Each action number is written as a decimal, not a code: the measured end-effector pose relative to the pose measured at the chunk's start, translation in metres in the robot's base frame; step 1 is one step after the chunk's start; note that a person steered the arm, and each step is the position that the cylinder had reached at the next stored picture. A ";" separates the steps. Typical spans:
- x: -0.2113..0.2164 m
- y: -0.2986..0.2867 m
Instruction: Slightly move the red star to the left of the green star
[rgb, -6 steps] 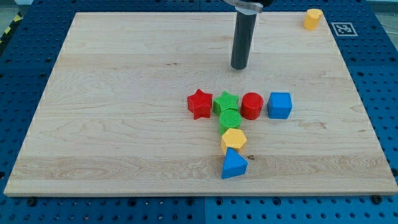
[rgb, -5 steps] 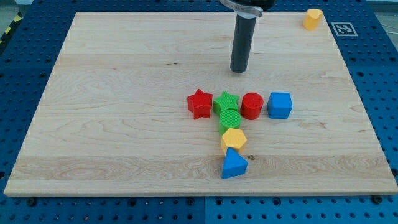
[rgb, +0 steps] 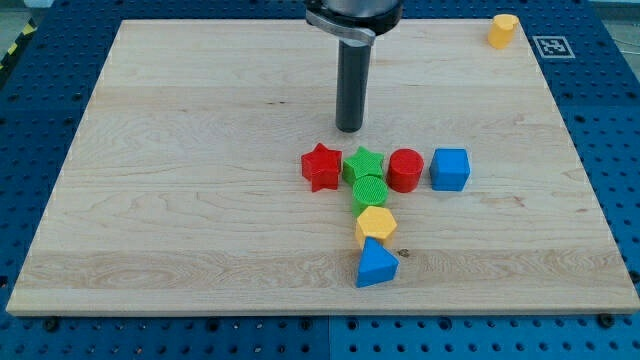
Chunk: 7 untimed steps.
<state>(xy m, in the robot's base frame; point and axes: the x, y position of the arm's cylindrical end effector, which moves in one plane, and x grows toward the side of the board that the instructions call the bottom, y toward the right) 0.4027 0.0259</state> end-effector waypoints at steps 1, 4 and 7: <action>0.001 -0.001; 0.010 -0.012; 0.029 -0.047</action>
